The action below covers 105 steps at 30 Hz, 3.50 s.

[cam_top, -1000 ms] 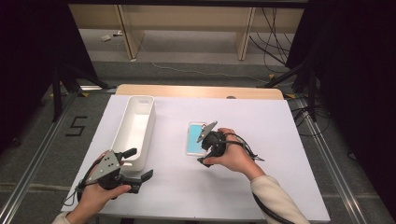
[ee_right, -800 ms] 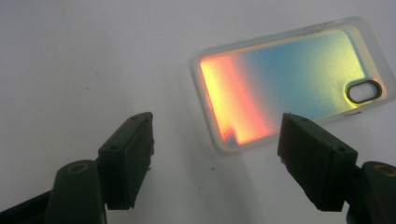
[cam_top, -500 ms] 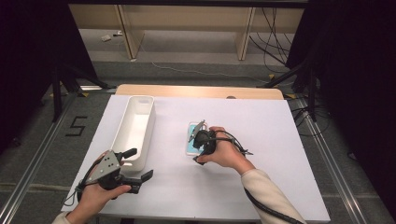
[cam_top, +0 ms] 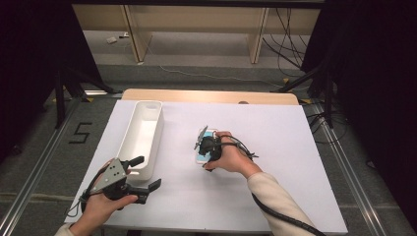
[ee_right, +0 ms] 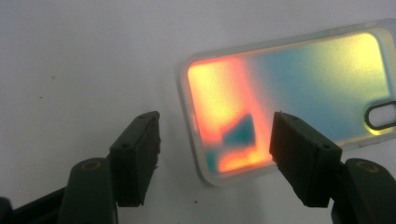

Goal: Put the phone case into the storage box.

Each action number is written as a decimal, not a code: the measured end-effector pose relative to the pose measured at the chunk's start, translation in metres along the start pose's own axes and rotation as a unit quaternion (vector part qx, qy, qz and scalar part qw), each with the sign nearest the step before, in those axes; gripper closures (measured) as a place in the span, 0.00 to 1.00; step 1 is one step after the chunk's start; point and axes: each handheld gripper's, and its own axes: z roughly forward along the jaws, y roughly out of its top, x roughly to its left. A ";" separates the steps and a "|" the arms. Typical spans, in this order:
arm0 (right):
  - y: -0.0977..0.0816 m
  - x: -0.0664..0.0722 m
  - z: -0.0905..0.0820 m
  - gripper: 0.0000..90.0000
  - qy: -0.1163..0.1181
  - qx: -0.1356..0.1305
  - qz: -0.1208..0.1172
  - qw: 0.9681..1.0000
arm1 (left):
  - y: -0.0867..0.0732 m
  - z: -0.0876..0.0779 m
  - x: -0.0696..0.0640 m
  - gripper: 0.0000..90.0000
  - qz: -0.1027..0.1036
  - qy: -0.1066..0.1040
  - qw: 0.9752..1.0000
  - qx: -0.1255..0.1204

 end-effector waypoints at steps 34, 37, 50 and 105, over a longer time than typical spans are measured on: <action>0.014 -0.003 0.006 0.60 0.004 0.061 -0.069 0.996 | 0.000 0.000 -0.001 0.05 -0.004 -0.001 1.000 0.000; 0.015 -0.004 0.008 0.60 0.003 0.063 -0.078 0.995 | 0.000 0.000 -0.001 0.05 -0.003 -0.001 1.000 0.000; 0.020 -0.006 0.009 0.64 0.021 0.081 -0.090 0.992 | 0.000 0.000 -0.001 0.05 -0.004 -0.002 1.000 -0.001; 0.028 0.004 0.010 0.94 0.013 0.116 -0.146 0.982 | 0.000 0.000 -0.002 0.05 -0.003 0.000 1.000 0.002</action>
